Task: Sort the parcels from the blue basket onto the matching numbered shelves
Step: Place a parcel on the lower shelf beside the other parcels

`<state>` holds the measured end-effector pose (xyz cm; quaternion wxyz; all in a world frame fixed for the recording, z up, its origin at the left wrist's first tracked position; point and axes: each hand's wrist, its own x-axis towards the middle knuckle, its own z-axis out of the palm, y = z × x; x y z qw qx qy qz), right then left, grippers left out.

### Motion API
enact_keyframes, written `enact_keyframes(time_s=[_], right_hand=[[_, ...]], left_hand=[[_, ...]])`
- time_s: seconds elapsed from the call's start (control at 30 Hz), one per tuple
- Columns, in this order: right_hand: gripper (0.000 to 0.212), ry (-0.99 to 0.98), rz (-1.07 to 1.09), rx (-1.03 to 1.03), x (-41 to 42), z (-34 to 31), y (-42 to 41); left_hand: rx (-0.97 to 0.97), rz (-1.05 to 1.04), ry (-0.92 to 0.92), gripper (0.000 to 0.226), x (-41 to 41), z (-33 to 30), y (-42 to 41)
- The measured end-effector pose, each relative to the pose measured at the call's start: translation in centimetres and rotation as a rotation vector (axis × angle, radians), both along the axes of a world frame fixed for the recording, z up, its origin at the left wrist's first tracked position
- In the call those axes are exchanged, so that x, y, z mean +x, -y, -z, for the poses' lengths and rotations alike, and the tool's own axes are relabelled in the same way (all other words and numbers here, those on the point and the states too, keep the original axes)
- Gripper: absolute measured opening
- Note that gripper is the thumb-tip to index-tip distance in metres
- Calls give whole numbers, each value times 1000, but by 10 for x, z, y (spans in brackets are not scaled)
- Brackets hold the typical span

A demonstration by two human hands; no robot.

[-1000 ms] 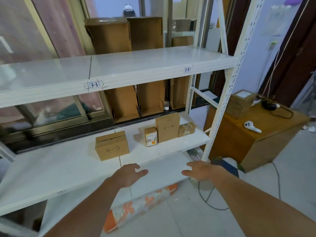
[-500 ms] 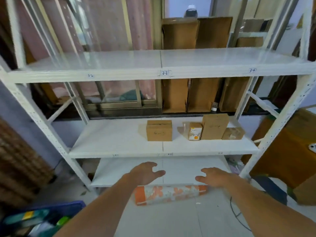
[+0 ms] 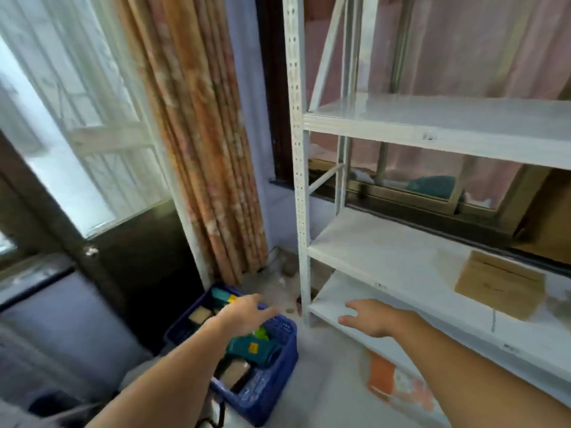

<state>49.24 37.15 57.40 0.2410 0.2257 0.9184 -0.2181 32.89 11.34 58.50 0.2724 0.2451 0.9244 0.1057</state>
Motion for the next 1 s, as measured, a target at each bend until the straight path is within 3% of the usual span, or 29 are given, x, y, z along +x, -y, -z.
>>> enact_keyframes(time_s=[0.07, 0.23, 0.37, 0.67, 1.0], right_hand=[[73, -24, -93, -1, -40, -2, 30], [85, -18, -278, 26, -114, 9, 83], [78, -19, -418, 71, -158, 12, 105], [69, -11, -578, 69, -252, 21, 92], [80, 78, -736, 86, -341, 56, 85]], left_hand=[[18, -108, -19, 79, -24, 4, 41], [45, -273, -48, 70, -51, 7, 111], [35, -340, -47, 70, -65, 14, 137], [23, -500, -12, 87, -105, 37, 135], [-61, -533, 7, 87, -141, 61, 117]])
